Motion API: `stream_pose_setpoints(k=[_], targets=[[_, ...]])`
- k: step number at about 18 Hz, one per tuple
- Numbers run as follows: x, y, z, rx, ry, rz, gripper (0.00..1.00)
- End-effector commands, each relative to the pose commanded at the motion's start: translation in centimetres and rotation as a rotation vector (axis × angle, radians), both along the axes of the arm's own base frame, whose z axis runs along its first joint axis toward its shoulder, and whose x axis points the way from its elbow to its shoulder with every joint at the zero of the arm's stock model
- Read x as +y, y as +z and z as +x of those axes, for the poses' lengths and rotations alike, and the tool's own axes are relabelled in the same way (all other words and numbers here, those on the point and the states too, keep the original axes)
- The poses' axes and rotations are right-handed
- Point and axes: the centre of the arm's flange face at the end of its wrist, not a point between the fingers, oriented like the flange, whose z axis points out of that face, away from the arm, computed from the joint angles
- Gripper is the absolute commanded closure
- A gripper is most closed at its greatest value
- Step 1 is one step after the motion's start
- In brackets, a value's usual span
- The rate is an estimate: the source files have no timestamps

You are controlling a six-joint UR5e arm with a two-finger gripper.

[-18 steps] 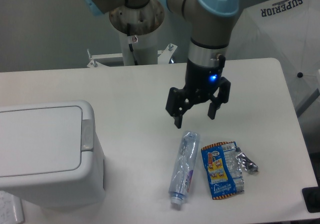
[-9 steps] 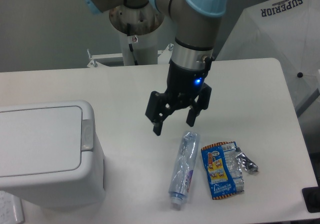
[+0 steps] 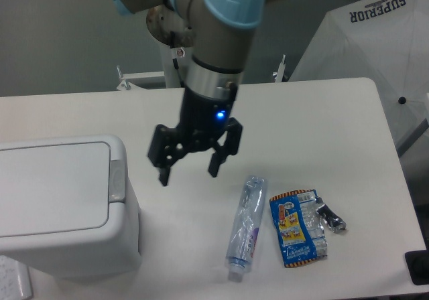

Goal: Open the trash can
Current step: 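Lower the gripper over the trash can lid's hinged edge, then push the gripper finger against the lid edge to flip it open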

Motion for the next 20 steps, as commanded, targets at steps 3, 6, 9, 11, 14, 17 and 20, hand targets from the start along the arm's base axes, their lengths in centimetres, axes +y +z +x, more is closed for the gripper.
stream_pose_setpoints(k=[3, 6, 9, 11, 14, 17, 20], targets=[[0.4, -0.4, 0.9, 0.008, -0.027, -0.009, 0.00], [0.7, -1.0, 1.4, 0.039, -0.038, -0.043, 0.00], [0.8, -1.5, 1.5, 0.071, -0.067, -0.064, 0.00], [0.6, -1.7, 1.4, 0.089, -0.067, -0.081, 0.00], [0.6, -1.8, 1.4, 0.094, -0.065, -0.088, 0.00], [0.6, -2.1, 1.2, 0.105, -0.059, -0.106, 0.00], [0.4, -2.8, 1.6, 0.096, -0.063, -0.116, 0.00]])
